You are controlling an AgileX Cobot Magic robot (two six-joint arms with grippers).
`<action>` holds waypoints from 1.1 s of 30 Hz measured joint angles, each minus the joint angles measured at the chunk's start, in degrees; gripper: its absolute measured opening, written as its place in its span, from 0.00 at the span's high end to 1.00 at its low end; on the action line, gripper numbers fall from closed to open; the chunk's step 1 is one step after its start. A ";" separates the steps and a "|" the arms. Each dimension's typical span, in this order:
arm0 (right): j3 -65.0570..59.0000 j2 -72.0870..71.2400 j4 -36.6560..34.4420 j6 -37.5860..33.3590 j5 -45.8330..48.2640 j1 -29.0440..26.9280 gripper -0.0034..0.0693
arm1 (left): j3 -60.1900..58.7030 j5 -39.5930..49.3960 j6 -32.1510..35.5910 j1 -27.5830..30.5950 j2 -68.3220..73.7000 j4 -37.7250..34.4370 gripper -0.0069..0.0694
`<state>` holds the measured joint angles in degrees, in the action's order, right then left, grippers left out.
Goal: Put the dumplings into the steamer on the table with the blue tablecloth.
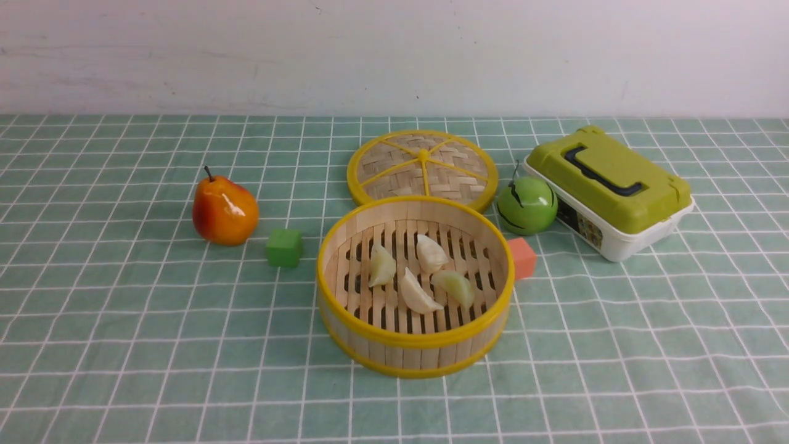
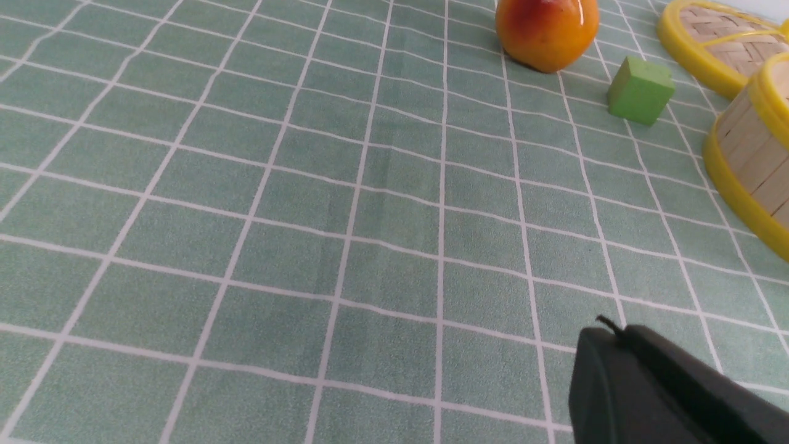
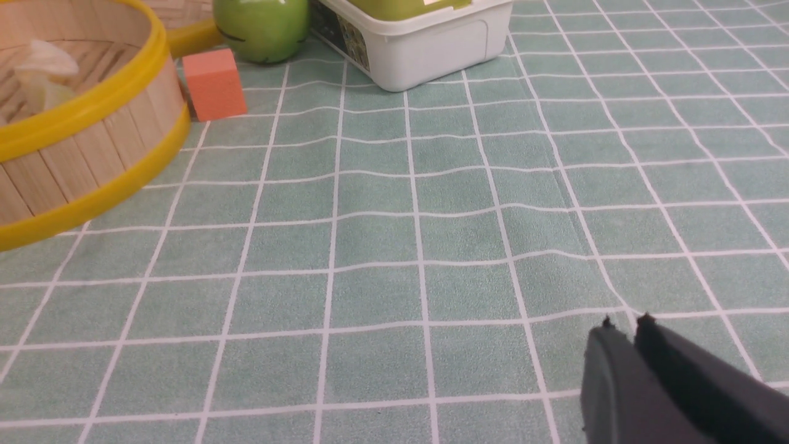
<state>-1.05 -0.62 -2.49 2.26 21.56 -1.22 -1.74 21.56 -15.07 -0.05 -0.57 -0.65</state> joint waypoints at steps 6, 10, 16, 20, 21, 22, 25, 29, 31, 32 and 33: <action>0.00 0.00 0.00 0.00 0.00 0.00 0.87 | 0.00 0.00 0.06 0.00 0.00 0.00 0.93; 0.00 0.00 0.00 0.00 0.00 0.00 0.87 | 0.00 0.00 0.06 0.00 0.00 0.00 0.93; 0.00 0.00 0.00 0.00 0.00 0.00 0.87 | 0.00 0.00 0.06 0.00 0.00 0.00 0.93; 0.00 0.00 0.00 0.00 0.00 0.00 0.86 | 0.00 0.00 0.11 0.00 0.00 0.00 0.93; 0.00 0.00 0.00 0.00 0.00 0.00 0.86 | 0.00 0.00 0.11 0.00 0.00 0.00 0.93; 0.00 0.00 0.00 0.00 0.00 0.00 0.86 | 0.00 0.00 0.11 0.00 0.00 0.00 0.93; 0.00 0.00 0.00 0.00 0.00 0.00 0.85 | 0.00 0.00 0.11 0.00 0.00 0.00 0.92; 0.00 0.00 0.00 0.00 0.00 0.00 0.84 | 0.00 0.00 0.11 0.00 0.00 0.00 0.92; 0.00 0.00 0.00 0.00 0.00 0.00 0.84 | 0.00 0.00 0.16 0.00 0.00 0.00 0.92; 0.00 0.00 0.00 0.00 0.00 0.00 0.84 | 0.00 0.00 0.16 0.00 0.00 0.00 0.91; 0.00 0.00 0.00 0.00 0.00 0.00 0.84 | 0.00 0.00 0.16 0.00 0.00 0.00 0.91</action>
<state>-1.05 -0.62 -2.49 2.26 21.56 -1.22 -1.74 21.56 -14.92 -0.05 -0.57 -0.65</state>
